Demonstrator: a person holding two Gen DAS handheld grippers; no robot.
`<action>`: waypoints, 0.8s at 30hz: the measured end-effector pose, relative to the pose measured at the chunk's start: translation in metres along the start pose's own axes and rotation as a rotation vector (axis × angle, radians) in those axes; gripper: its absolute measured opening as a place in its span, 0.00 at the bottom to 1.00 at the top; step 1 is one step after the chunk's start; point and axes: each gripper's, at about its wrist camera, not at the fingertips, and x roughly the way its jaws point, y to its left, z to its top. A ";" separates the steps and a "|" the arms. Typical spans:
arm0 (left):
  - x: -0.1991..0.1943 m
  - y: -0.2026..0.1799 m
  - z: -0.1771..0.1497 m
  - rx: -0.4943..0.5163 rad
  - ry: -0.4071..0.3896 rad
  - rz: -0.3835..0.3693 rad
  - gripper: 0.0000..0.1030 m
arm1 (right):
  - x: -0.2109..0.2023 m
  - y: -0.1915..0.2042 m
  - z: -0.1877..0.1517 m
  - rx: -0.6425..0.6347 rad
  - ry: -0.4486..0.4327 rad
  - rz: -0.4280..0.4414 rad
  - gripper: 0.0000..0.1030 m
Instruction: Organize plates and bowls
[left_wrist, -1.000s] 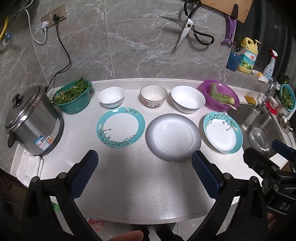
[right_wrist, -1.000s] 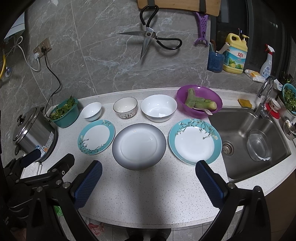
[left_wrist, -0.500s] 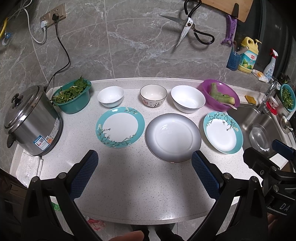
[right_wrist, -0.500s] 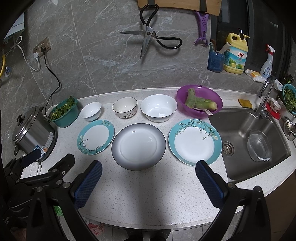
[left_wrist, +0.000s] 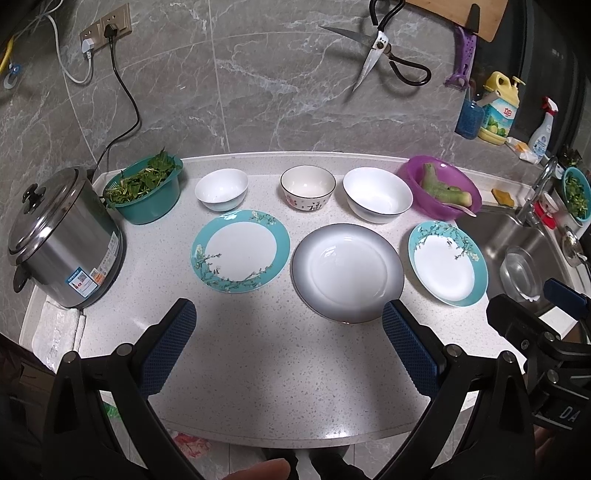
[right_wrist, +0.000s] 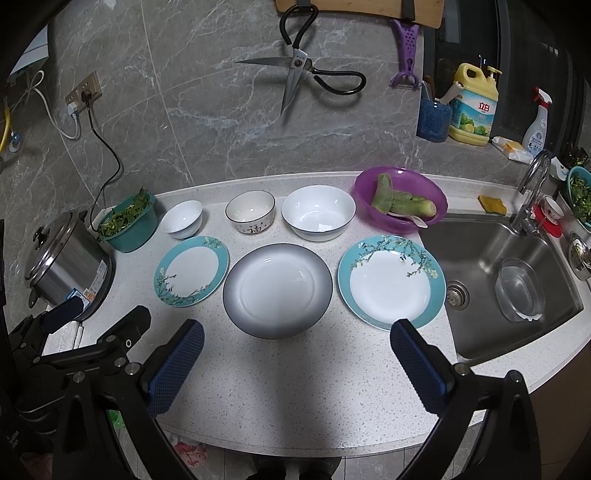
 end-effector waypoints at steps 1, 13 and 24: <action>0.001 -0.001 0.000 -0.002 0.004 0.000 0.99 | 0.002 -0.001 -0.002 0.000 0.002 0.001 1.00; 0.091 0.017 -0.024 -0.153 0.214 -0.241 0.99 | 0.050 -0.077 -0.022 0.175 0.095 0.173 1.00; 0.215 0.003 0.052 0.219 0.420 -0.465 0.99 | 0.162 -0.132 -0.077 0.689 0.170 0.539 0.95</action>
